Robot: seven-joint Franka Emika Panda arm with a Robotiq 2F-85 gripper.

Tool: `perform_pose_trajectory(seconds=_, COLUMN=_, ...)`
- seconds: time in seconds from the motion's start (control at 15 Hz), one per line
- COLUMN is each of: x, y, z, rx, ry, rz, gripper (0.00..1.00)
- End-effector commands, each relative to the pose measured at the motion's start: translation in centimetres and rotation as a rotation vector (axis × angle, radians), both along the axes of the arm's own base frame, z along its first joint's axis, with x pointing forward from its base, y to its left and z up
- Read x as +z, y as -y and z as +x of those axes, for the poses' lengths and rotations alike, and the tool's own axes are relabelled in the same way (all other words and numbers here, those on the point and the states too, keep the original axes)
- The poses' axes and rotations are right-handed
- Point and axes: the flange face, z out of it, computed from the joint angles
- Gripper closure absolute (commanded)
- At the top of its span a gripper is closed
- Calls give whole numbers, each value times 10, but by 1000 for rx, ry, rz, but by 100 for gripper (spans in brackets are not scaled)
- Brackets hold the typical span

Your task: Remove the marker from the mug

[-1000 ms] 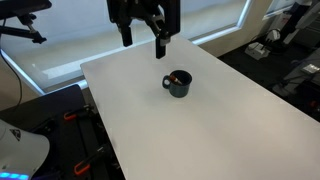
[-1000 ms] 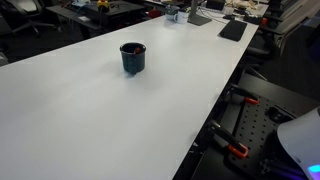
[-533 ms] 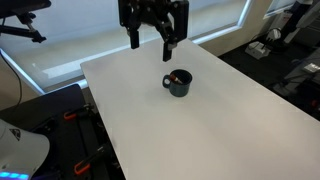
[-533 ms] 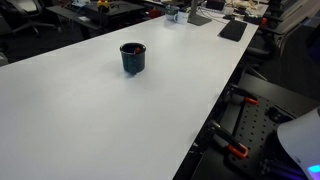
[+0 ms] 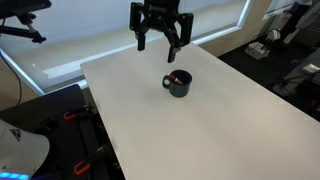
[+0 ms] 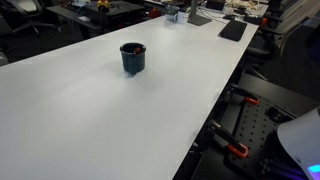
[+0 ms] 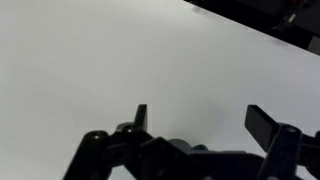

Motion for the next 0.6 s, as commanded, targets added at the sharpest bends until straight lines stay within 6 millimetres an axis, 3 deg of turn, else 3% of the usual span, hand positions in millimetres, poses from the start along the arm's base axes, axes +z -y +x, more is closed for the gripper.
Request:
perform_pose_trajectory(seconds=0.0, x=2, y=1, z=0, rx=-3, ry=2, rz=0, gripper=0)
perform_pose_trajectory(seconds=0.2, x=2, y=6, z=0, rx=-8, ry=5, rz=0, gripper=0)
perform_pose_trajectory(seconds=0.53, x=-12, y=14, z=21, rx=-25, ry=-39, rz=11, gripper=0)
